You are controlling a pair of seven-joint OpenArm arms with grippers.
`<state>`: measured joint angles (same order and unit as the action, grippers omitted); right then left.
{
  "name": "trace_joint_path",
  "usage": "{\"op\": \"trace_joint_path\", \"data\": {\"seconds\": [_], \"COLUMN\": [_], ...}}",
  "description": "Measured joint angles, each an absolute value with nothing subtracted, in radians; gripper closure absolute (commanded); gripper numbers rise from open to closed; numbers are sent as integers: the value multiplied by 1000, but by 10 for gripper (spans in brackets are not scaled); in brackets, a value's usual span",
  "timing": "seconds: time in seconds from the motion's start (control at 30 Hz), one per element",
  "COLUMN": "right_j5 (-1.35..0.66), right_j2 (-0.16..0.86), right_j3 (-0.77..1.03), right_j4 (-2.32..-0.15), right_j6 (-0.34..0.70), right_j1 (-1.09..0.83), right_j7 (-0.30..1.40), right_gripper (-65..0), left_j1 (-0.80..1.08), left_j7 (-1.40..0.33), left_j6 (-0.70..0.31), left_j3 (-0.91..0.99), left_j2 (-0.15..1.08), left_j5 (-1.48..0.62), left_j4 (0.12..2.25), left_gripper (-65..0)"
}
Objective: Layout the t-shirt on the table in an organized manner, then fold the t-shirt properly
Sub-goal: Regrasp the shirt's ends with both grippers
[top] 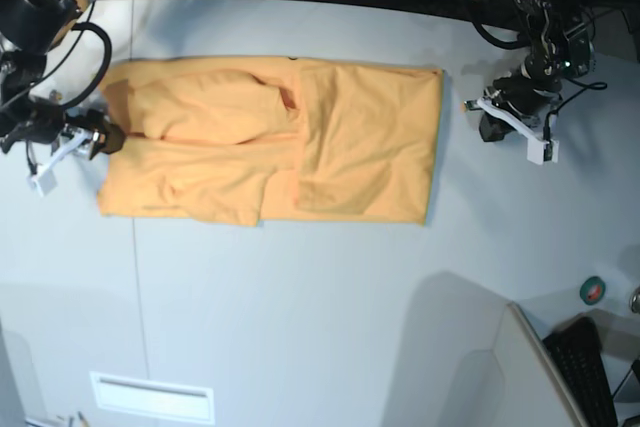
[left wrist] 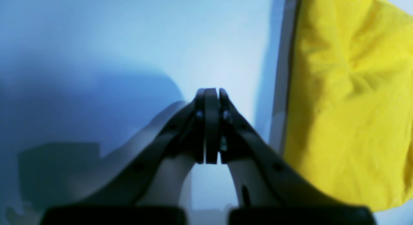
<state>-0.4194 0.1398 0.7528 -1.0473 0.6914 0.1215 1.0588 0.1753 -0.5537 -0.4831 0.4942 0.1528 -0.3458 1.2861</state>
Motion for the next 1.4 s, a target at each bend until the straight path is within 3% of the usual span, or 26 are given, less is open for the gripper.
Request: {"op": "trace_joint_path", "data": {"seconds": [0.27, 0.4, 0.7, 0.8, 1.03, 1.4], "right_j5": [-424, -428, -435, -433, -410, -399], "right_j2": [112, 86, 76, 73, 68, 80], "right_j3": [749, 748, 709, 707, 700, 648], "right_j4": [-1041, -1041, -1041, -1041, -1040, -1143], "right_j6": [691, 691, 693, 693, 691, 684], "right_j1": [127, 133, 133, 132, 141, 125], "right_j7": [1056, 1053, 1048, 1045, 982, 964], "right_gripper": [-432, -432, -426, -333, 0, 0], "left_j1": [145, 125, 64, 55, 53, -2], "left_j7": [-474, -405, -384, -388, -374, -404], "left_j6": [-471, -412, -419, -419, -416, -407], "left_j3": [343, 267, 239, 228, 140, 56], "left_j2": [149, 151, 153, 153, 150, 135], "left_j5": [-345, -348, -368, -367, -368, -348], "left_j4": [1239, 1177, 1096, 1095, 1095, 1089], "left_gripper": [0, 0, 0, 0, 0, 0]}}
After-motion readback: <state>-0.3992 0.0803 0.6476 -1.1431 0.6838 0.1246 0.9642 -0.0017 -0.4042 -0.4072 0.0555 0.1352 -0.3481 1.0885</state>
